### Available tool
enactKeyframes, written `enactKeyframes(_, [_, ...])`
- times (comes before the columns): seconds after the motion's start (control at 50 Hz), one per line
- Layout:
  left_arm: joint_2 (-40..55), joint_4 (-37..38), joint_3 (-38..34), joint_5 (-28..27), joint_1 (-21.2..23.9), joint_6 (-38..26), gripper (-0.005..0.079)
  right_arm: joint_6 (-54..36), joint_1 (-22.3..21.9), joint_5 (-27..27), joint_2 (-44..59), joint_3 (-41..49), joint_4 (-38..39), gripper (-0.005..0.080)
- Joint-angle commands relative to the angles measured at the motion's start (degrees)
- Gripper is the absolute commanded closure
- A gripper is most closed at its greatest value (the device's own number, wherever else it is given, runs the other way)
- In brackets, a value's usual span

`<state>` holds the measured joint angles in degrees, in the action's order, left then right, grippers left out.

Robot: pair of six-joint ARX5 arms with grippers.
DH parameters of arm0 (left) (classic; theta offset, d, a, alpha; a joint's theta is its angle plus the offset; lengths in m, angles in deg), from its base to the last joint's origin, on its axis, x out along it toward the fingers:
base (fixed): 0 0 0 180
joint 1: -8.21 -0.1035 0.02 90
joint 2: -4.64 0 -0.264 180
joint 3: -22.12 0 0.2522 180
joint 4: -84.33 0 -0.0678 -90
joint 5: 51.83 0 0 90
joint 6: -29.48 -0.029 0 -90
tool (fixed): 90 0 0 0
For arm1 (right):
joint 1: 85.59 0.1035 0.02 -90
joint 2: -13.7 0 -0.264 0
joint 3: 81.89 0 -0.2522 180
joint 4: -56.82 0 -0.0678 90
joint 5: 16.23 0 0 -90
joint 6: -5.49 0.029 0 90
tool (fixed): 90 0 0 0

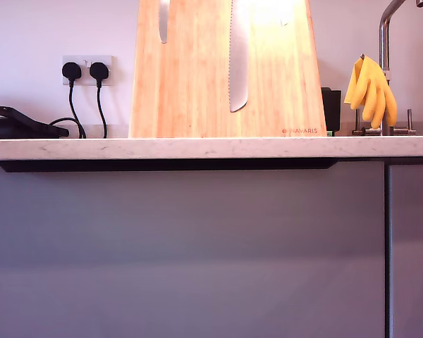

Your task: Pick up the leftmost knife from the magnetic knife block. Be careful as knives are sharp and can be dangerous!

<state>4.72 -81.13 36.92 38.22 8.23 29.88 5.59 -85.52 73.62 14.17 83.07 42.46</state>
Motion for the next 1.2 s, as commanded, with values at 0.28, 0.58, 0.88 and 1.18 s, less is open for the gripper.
enactKeyframes(0.28, [-0.81,0.35,1.27,-14.67,-4.46,5.68,0.0762,7.43,-2.71,7.61,-0.35,-5.22,0.37,0.0764])
enactKeyframes(0.58, [-0.81,-2.58,5.42,-21.57,-4.46,12.87,0.0761,7.61,-2.71,11.69,-0.37,-6.71,1.14,0.0765])
enactKeyframes(0.88, [0.37,-2.12,11.32,-31.89,-2.95,17.33,0.0761,10.56,-2.71,21.11,-0.24,-13.57,-5.14,0.0765])
enactKeyframes(1.18, [6.51,-2.16,15.47,-35.01,3.02,17.64,0.0761,10.56,-2.71,32.7,3.93,-19.43,-10.49,0.0765])
